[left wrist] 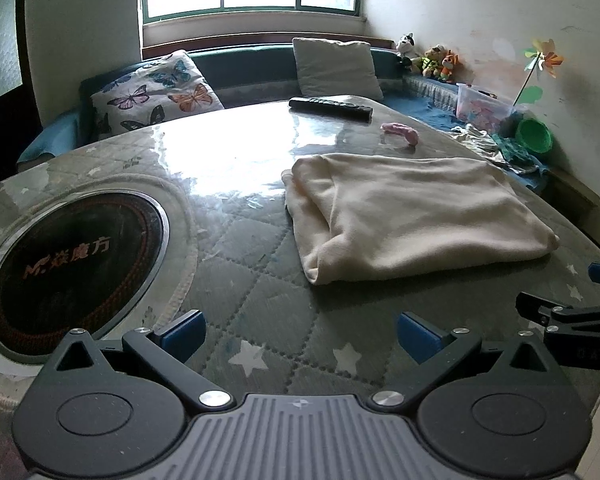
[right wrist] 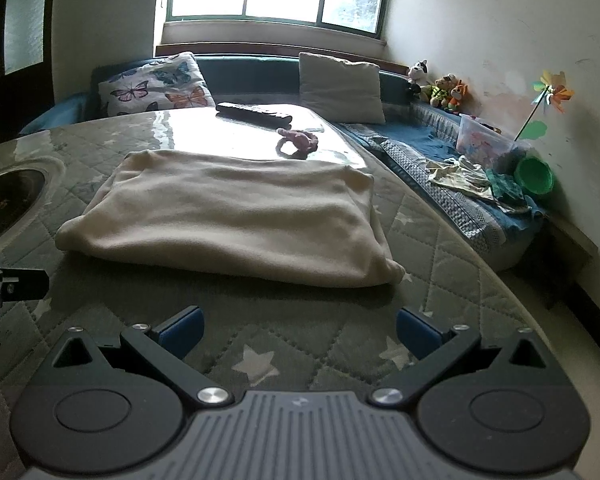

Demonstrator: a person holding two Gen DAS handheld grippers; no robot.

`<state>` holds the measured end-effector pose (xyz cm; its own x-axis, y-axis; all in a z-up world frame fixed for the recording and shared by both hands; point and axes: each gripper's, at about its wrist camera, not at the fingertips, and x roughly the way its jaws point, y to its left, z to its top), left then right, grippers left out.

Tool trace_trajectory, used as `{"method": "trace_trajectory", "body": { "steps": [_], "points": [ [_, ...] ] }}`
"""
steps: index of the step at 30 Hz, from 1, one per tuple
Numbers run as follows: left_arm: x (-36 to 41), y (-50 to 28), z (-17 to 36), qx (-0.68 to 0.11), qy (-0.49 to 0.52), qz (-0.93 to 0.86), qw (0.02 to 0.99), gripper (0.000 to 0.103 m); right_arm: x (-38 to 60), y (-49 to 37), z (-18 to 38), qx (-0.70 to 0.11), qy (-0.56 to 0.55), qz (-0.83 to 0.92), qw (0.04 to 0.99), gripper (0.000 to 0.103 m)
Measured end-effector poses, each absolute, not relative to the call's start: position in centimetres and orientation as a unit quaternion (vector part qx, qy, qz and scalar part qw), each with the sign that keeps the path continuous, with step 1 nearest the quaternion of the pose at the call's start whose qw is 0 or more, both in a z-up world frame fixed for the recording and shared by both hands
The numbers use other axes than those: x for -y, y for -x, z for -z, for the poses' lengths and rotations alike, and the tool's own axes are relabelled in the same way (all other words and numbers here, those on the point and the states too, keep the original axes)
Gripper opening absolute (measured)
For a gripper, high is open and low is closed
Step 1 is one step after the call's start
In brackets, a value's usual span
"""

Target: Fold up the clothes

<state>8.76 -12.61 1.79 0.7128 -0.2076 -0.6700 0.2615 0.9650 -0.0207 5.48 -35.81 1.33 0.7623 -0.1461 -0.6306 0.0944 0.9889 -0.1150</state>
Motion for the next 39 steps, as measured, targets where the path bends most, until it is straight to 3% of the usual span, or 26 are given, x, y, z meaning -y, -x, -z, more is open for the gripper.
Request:
{"method": "trace_trajectory", "body": {
  "steps": [39],
  "points": [
    [13.3,-6.4,-2.0,-0.340,-0.051,0.139,0.928,0.103,35.4,-3.2,-1.6,-0.328,0.022,0.068,0.942,0.103]
  ]
}}
